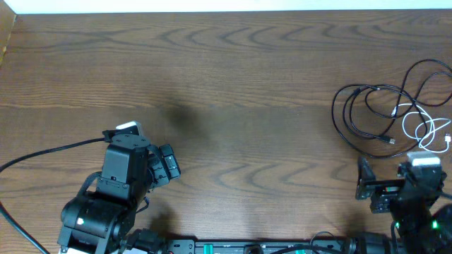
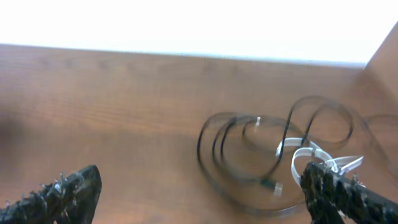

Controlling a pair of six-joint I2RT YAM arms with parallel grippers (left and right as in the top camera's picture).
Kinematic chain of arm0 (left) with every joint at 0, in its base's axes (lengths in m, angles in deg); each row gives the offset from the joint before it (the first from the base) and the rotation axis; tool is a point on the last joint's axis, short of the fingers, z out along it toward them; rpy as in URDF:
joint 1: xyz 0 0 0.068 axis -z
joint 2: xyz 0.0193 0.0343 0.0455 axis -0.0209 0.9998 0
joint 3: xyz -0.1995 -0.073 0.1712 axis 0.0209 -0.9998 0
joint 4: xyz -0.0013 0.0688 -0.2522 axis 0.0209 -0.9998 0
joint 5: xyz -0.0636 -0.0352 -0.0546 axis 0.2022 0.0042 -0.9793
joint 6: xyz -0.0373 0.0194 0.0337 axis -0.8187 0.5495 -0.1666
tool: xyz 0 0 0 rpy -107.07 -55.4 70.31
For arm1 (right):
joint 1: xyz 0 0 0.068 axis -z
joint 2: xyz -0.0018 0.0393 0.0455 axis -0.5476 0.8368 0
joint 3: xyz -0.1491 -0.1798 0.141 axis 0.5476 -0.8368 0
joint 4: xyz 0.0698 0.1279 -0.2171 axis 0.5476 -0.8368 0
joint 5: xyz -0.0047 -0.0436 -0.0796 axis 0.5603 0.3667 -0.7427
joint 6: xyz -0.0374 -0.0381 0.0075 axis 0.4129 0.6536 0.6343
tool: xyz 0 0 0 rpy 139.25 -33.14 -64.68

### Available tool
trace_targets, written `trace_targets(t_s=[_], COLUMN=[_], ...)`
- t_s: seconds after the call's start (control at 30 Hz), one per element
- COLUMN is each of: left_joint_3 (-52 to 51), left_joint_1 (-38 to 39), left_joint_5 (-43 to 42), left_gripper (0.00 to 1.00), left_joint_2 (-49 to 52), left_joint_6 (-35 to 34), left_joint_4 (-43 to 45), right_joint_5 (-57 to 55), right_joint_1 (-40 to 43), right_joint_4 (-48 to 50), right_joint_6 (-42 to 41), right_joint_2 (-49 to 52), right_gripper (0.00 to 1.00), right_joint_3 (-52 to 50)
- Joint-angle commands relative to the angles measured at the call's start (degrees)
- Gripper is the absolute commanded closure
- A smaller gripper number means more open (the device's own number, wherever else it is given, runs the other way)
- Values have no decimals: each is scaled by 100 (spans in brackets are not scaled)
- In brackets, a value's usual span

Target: Untangle cables

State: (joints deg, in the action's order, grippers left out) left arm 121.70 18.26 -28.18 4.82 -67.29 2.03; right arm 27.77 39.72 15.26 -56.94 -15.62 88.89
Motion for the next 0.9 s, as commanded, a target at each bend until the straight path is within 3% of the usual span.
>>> trace_targets(t_s=[0.0,0.4,0.87], left_joint_3=[-50,-50,-50], left_joint_1=[11,11,11], left_joint_5=[13,15,13], left_gripper=[5,5,5], left_joint_2=[2,2,2], left_joint_6=[-52,-55,-55], left_joint_4=[-9,-9,-9], right_joint_5=[-164,-160,-210], right_joint_1=[-133,-181,-225], right_joint_4=[382,2201,4229], right_joint_6=[85,81,127], right_joint_2=[-391,-1606,-1635], right_gripper=[1,1,1], right_joint_3=[-317,-1775,-2975])
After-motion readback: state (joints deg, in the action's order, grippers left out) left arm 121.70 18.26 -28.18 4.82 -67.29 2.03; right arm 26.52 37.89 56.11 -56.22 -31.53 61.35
